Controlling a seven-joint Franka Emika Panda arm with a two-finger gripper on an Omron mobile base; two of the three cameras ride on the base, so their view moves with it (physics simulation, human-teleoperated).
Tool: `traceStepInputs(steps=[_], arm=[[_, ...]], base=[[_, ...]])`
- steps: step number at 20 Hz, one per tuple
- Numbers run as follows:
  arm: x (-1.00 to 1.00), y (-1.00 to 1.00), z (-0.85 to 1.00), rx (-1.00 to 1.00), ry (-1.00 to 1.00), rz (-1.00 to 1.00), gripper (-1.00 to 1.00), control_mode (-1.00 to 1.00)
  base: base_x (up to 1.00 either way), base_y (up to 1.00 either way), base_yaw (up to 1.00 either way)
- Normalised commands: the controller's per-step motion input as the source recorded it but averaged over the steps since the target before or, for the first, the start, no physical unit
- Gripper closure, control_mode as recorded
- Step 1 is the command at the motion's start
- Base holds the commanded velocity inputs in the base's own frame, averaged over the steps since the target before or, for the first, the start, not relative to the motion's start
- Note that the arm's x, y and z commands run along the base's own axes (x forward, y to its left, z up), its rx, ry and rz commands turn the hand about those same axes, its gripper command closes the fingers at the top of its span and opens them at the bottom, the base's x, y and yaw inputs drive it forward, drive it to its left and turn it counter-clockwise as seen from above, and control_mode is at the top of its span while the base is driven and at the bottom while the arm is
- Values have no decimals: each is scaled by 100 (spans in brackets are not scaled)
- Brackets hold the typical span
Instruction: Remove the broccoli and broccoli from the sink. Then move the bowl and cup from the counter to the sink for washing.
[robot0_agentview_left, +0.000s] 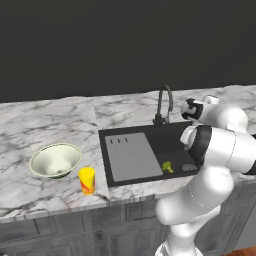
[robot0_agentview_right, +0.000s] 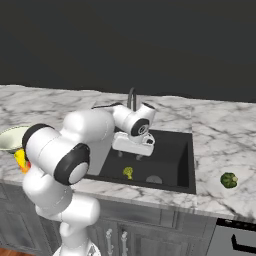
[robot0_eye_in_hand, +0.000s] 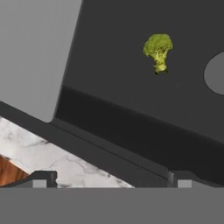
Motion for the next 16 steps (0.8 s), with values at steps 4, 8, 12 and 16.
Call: traceStepInputs(steps=[4,8,12,16], arm=[[18,3,-9,0,0,-1,-100,-100],[11,0,-9,0,-1,-3,-100,-100],[7,0,-12,0,-3,-2,-100,-100],[4,0,-13,0,-7,-1,-100,-100]], base=[[0,0,0],[0,0,0],[0,0,0],[0,0,0]])
